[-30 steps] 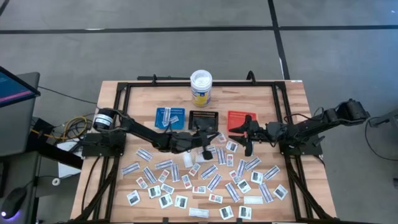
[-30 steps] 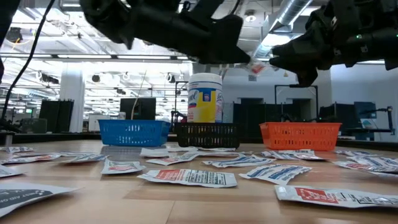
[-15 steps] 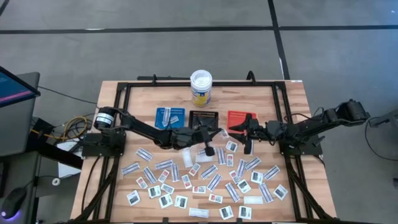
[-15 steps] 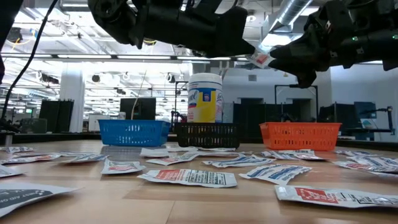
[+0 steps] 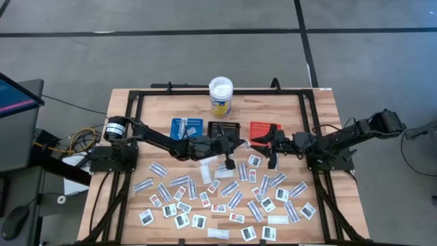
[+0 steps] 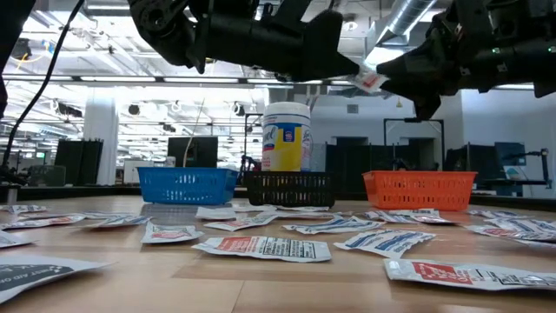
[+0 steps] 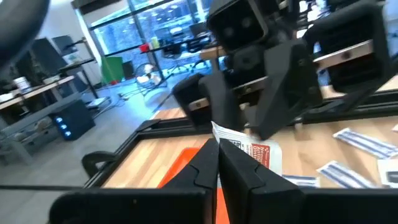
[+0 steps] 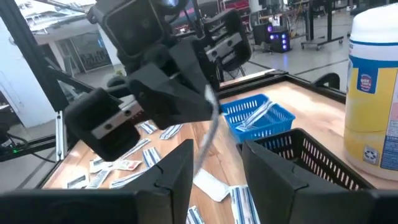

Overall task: Pick & Place First Aid Supplies
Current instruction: Put the orange ointment pack into the orange bin

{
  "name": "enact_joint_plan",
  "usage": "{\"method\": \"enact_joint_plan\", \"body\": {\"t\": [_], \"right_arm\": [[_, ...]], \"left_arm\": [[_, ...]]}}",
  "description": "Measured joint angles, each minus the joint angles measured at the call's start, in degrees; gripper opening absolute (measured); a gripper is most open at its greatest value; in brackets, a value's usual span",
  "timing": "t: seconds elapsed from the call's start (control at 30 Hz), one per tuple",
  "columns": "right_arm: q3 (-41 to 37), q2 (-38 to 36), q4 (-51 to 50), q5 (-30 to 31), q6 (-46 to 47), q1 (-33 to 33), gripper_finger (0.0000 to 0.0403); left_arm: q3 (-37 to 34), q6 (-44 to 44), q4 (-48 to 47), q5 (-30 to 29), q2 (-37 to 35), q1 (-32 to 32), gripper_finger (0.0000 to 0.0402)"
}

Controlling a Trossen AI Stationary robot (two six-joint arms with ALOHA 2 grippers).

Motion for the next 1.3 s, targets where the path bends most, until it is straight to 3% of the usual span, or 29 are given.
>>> {"method": "enact_joint_plan", "body": {"t": [0.23, 0.5, 0.73, 1.03, 1.2, 1.3], "right_arm": [[0.0, 0.0, -1.2, -0.4, 0.0, -1.0, 0.0101], [0.0, 0.0, -1.5, -3.2, -2.4, -0.9, 0.0008], [0.0, 0.0, -3.3, -2.7, -2.5, -0.9, 0.0003], [0.0, -1.2, -10.5, 10.4, -0.5, -0.9, 0.0001], [0.0, -5.7, -23.3, 20.8, 5.8, -0.9, 0.0001], [0.0, -9.4, -33.4, 23.9, 12.4, -0.9, 0.0001]], "left_arm": [[0.0, -1.0, 0.9, 0.1, 0.0, 0.4, 0.0012], [0.0, -1.0, 0.8, 0.1, 0.0, 0.7, 0.0012], [0.0, -1.1, -1.0, 0.1, 0.0, 0.7, 0.0013], [0.0, -1.3, -8.4, -7.3, -0.1, 0.4, 0.0073], [0.0, -4.6, -16.3, -11.0, -0.1, -1.4, 0.0106], [0.0, -7.7, -20.1, -11.1, -0.1, -3.4, 0.0115]]}}
